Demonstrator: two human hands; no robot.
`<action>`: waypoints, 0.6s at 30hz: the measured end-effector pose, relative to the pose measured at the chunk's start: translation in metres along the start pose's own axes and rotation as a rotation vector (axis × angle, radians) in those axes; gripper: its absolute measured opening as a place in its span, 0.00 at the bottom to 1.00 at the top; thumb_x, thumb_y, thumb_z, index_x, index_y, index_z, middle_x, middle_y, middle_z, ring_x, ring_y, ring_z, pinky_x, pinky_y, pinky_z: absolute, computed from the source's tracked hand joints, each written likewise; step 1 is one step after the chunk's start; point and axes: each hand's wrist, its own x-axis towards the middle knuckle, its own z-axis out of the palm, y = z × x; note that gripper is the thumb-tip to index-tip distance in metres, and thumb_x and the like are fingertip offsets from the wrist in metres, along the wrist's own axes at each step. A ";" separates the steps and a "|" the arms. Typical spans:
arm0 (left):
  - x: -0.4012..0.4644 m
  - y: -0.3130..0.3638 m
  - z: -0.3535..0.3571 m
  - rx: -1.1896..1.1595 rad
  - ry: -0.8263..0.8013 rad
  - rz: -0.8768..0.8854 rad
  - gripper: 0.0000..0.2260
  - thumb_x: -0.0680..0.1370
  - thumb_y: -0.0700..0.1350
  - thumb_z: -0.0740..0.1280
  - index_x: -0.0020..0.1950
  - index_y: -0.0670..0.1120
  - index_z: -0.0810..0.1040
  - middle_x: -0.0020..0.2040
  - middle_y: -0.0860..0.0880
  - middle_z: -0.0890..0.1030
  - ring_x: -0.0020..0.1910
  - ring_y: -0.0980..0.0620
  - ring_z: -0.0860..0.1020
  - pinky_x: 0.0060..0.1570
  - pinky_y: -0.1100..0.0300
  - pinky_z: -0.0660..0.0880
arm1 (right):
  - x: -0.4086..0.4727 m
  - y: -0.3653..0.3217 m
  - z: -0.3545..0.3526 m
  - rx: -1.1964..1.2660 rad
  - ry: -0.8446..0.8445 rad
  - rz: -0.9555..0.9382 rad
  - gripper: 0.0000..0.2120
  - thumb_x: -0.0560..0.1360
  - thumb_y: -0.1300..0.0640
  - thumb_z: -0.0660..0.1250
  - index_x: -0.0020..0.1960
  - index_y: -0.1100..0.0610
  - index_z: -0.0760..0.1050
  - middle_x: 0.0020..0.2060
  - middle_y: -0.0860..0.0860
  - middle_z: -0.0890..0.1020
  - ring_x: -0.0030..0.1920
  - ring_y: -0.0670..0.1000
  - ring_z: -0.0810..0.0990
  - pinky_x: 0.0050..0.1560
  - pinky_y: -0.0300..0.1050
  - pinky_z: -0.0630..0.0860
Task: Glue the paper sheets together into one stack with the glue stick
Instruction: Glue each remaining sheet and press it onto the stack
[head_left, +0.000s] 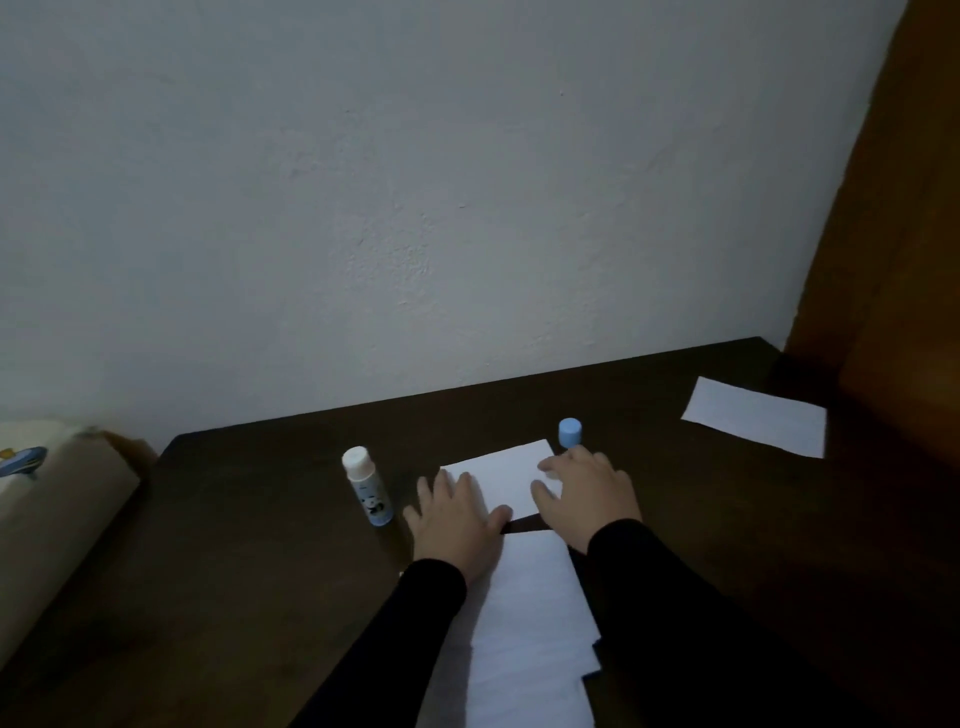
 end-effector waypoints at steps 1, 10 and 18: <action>0.007 0.005 0.001 0.011 -0.032 -0.001 0.26 0.77 0.64 0.59 0.70 0.52 0.66 0.75 0.46 0.62 0.75 0.41 0.55 0.70 0.35 0.54 | 0.004 0.008 -0.005 0.022 0.026 0.017 0.18 0.80 0.46 0.58 0.69 0.47 0.70 0.64 0.48 0.73 0.63 0.49 0.70 0.64 0.49 0.68; 0.017 0.052 0.019 0.034 -0.013 0.052 0.25 0.74 0.67 0.60 0.66 0.54 0.68 0.69 0.49 0.68 0.69 0.45 0.65 0.66 0.41 0.65 | 0.041 0.113 -0.028 -0.047 0.226 0.274 0.20 0.78 0.46 0.61 0.69 0.45 0.68 0.67 0.48 0.68 0.68 0.51 0.65 0.67 0.52 0.64; 0.008 0.056 -0.004 0.104 -0.019 0.095 0.27 0.75 0.66 0.59 0.70 0.53 0.66 0.70 0.52 0.67 0.69 0.51 0.66 0.67 0.44 0.63 | 0.059 0.157 -0.032 -0.162 0.102 0.415 0.26 0.79 0.42 0.57 0.75 0.49 0.60 0.73 0.52 0.64 0.72 0.56 0.61 0.70 0.59 0.61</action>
